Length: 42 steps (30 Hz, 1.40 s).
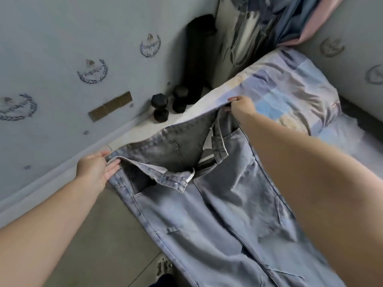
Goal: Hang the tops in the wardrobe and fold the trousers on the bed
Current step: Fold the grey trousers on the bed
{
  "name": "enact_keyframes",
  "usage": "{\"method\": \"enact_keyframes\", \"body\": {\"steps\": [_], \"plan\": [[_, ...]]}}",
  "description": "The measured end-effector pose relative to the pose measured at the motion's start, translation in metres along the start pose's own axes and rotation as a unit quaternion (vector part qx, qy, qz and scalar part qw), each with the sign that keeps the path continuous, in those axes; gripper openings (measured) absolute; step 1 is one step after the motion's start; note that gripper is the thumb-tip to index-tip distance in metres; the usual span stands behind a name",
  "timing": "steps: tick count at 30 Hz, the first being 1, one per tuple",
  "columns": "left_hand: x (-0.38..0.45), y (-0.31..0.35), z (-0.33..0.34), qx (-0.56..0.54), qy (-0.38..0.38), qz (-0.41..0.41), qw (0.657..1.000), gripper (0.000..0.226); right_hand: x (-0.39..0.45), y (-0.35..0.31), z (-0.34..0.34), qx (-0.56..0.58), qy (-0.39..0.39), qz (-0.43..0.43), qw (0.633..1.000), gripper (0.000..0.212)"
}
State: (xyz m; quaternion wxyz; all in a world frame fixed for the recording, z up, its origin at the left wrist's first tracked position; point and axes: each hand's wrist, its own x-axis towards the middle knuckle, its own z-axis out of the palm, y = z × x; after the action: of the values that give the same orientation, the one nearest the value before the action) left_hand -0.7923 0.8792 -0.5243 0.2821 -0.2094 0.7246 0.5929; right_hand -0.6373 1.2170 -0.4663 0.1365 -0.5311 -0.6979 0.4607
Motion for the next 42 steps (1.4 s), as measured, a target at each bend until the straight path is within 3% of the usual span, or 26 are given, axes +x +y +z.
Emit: {"method": "enact_keyframes", "body": {"steps": [5, 8, 11, 13, 15, 17, 20, 23, 25, 26, 30, 32, 33, 35, 36, 38, 42], "plan": [[0.082, -0.037, 0.012, 0.058, 0.042, 0.02, 0.997, 0.032, 0.016, 0.049, 0.074, -0.053, -0.075, 0.057, 0.994, 0.052], [0.109, -0.057, 0.029, 0.219, 0.05, 0.109, 0.968, 0.034, 0.01, 0.11, 0.103, -0.108, -0.138, 0.126, 0.976, 0.05], [0.122, -0.077, 0.049, 0.375, -0.068, 0.205, 0.902, 0.023, -0.001, 0.166, 0.13, -0.132, -0.184, 0.187, 0.956, 0.056], [0.13, -0.089, 0.061, 0.462, -0.145, 0.277, 0.83, 0.019, -0.005, 0.19, 0.147, -0.129, -0.194, 0.207, 0.95, 0.06], [0.138, -0.1, 0.073, 0.513, -0.186, 0.338, 0.767, 0.027, -0.002, 0.209, 0.166, -0.087, -0.189, 0.233, 0.95, 0.067], [0.143, -0.108, 0.088, 0.535, -0.201, 0.352, 0.741, 0.039, 0.002, 0.223, 0.184, 0.008, -0.164, 0.275, 0.947, 0.075], [0.157, -0.117, 0.111, 0.553, -0.197, 0.317, 0.745, 0.046, 0.012, 0.229, 0.207, 0.243, -0.085, 0.352, 0.9, 0.079], [0.174, -0.114, 0.126, 0.49, -0.173, 0.258, 0.814, 0.033, 0.021, 0.217, 0.221, 0.406, 0.009, 0.37, 0.836, 0.053], [0.183, -0.11, 0.132, 0.466, -0.158, 0.29, 0.821, 0.031, 0.022, 0.207, 0.224, 0.427, 0.068, 0.318, 0.844, 0.014], [0.185, -0.108, 0.135, 0.465, -0.156, 0.316, 0.813, 0.032, 0.019, 0.2, 0.223, 0.43, 0.098, 0.276, 0.854, 0.006], [0.193, -0.108, 0.149, 0.421, -0.172, 0.334, 0.826, 0.031, 0.004, 0.175, 0.219, 0.396, 0.174, 0.071, 0.899, 0.019], [0.199, -0.114, 0.152, 0.416, -0.164, 0.306, 0.84, 0.026, -0.007, 0.169, 0.227, 0.289, 0.084, -0.007, 0.953, 0.015], [0.202, -0.117, 0.153, 0.418, -0.155, 0.29, 0.847, 0.023, -0.012, 0.169, 0.234, 0.209, -0.026, -0.022, 0.977, 0.013], [0.207, -0.12, 0.151, 0.413, -0.127, 0.273, 0.859, 0.024, -0.022, 0.18, 0.249, 0.026, -0.239, -0.049, 0.969, 0.053], [0.208, -0.119, 0.15, 0.406, -0.112, 0.273, 0.865, 0.026, -0.027, 0.188, 0.254, -0.011, -0.286, -0.052, 0.957, 0.065], [0.206, -0.117, 0.146, 0.399, -0.085, 0.289, 0.866, 0.029, -0.037, 0.2, 0.252, 0.007, -0.278, -0.026, 0.96, 0.067], [0.18, -0.118, 0.146, 0.421, -0.073, 0.353, 0.833, 0.027, -0.053, 0.226, 0.223, 0.127, -0.188, 0.099, 0.969, 0.051]]}}
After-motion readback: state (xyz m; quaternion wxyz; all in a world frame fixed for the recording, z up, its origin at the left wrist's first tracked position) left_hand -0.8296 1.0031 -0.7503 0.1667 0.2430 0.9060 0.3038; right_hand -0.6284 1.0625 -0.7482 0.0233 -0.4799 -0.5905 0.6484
